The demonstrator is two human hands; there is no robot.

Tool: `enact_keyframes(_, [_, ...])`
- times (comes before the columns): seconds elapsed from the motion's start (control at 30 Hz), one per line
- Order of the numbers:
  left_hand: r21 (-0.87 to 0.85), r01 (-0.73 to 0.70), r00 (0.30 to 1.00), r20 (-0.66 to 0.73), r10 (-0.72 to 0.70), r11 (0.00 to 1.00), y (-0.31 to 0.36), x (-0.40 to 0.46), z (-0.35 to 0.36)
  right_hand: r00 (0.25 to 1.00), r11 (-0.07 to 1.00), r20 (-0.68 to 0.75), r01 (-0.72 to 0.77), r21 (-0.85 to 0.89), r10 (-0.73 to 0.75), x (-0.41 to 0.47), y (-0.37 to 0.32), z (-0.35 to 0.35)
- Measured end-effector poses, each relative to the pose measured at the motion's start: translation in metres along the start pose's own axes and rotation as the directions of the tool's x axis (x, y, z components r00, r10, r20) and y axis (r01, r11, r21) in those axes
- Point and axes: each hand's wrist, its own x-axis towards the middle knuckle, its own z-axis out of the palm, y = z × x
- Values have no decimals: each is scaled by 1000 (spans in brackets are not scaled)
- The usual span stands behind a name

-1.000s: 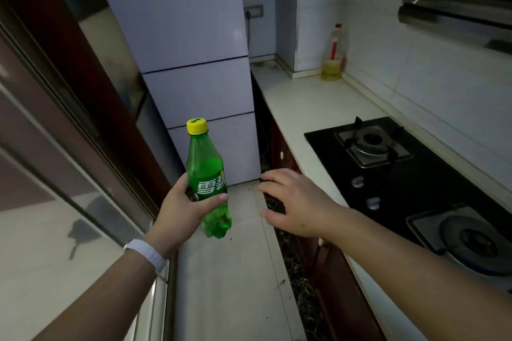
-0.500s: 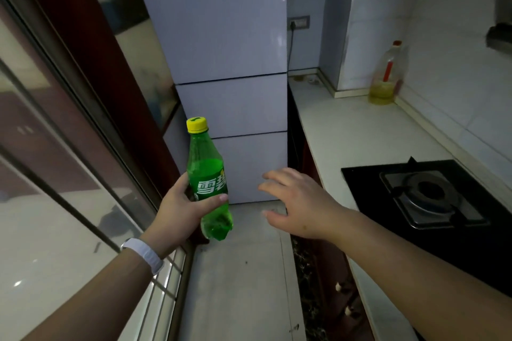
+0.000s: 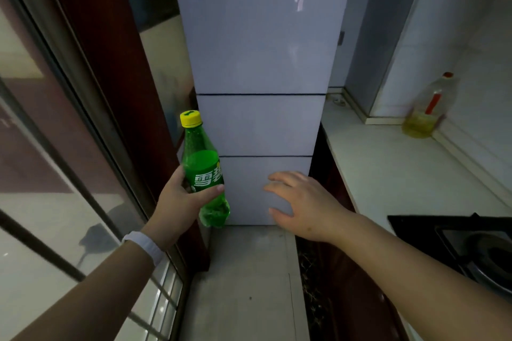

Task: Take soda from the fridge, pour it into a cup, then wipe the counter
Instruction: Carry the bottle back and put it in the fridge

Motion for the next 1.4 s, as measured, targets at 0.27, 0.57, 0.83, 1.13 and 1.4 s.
enact_keyframes(0.27, [-51, -28, 999, 38, 29, 998, -14, 107, -39, 999, 999, -29, -41, -33, 40, 108, -6, -3])
enact_keyframes(0.57, [5, -28, 1000, 9, 28, 1000, -9, 186, -52, 1000, 998, -27, 13, -64, -15, 198, 14, -12])
enact_keyframes(0.83, [105, -16, 995, -94, 26, 994, -10, 257, -42, 991, 989, -21, 128, -80, -130, 298, 72, -11])
enact_keyframes(1.13, [126, 49, 966, -257, -15, 991, -13, 342, -19, 939, 920, 10, 339, -194, -344, 422, 136, -25])
enact_keyframes(1.4, [87, 80, 921, -389, -40, 993, -19, 372, -11, 836, 748, 115, 534, -394, -536, 514, 146, -23])
